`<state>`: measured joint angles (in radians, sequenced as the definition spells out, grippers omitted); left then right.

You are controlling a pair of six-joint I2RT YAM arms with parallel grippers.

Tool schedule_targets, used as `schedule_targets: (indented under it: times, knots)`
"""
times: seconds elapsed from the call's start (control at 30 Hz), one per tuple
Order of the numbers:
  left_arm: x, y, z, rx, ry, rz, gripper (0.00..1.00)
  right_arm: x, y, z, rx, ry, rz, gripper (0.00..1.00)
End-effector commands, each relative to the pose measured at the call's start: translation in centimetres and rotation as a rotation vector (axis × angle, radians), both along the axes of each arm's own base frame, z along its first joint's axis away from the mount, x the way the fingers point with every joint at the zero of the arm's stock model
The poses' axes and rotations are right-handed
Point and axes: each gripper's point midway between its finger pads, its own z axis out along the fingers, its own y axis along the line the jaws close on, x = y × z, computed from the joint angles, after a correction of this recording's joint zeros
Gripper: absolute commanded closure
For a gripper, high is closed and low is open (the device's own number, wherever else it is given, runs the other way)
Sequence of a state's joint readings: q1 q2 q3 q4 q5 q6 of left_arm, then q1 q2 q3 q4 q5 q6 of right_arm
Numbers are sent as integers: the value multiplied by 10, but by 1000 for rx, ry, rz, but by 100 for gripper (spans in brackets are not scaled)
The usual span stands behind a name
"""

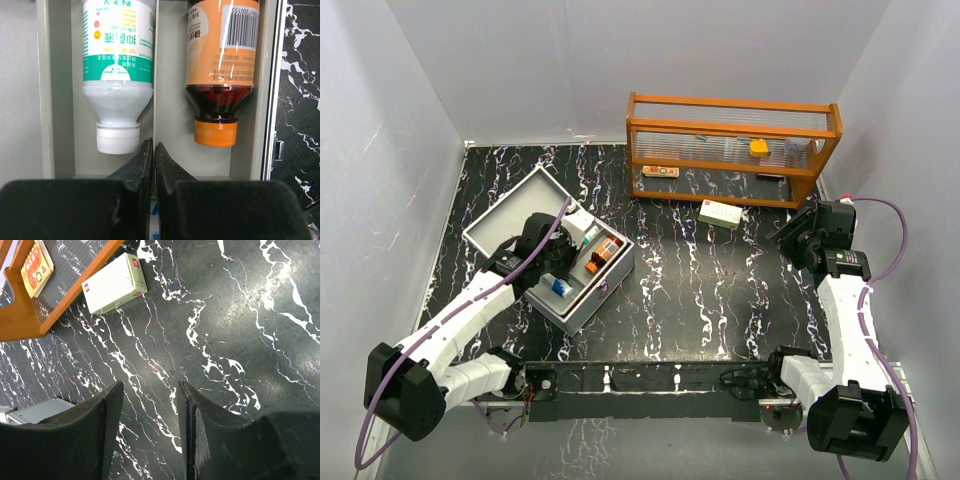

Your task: Organize the medicine kit

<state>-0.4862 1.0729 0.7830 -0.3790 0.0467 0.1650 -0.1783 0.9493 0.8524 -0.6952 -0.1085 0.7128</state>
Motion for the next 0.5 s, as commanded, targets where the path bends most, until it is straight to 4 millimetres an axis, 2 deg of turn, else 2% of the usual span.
schedule_targets:
  times: [0.0,0.2,0.47]
  knots:
    - [7,-13,26,-66,-48,-52,100,10,0,10,-6,-59,5,55]
    - [3,-15,22,-33,-17,-110,100,10,1,7,3,-58,9,55]
    - [9,-12,14,2,-23,-114,100,7,2,5,4,-55,7,55]
